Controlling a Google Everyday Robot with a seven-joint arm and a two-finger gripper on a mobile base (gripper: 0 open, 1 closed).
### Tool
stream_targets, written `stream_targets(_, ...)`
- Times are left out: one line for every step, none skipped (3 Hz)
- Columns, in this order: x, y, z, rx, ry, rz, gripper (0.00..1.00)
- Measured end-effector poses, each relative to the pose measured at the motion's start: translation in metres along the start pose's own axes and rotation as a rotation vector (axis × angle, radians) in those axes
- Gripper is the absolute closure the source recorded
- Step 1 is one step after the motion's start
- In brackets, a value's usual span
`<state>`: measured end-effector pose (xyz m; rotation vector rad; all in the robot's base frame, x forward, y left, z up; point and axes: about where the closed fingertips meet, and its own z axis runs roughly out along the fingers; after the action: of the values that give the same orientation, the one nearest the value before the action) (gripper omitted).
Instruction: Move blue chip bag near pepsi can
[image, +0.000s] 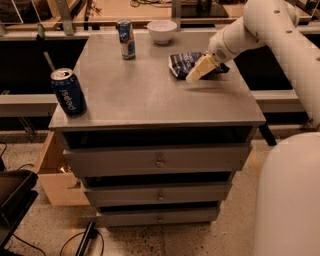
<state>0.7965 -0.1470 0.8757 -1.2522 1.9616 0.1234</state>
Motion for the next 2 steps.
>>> stream_targets(0.001,-0.002,0.023,-0.013,-0.011,0.031,0.18)
stream_targets(0.001,-0.003,0.036,-0.013,-0.02,0.058,0.43)
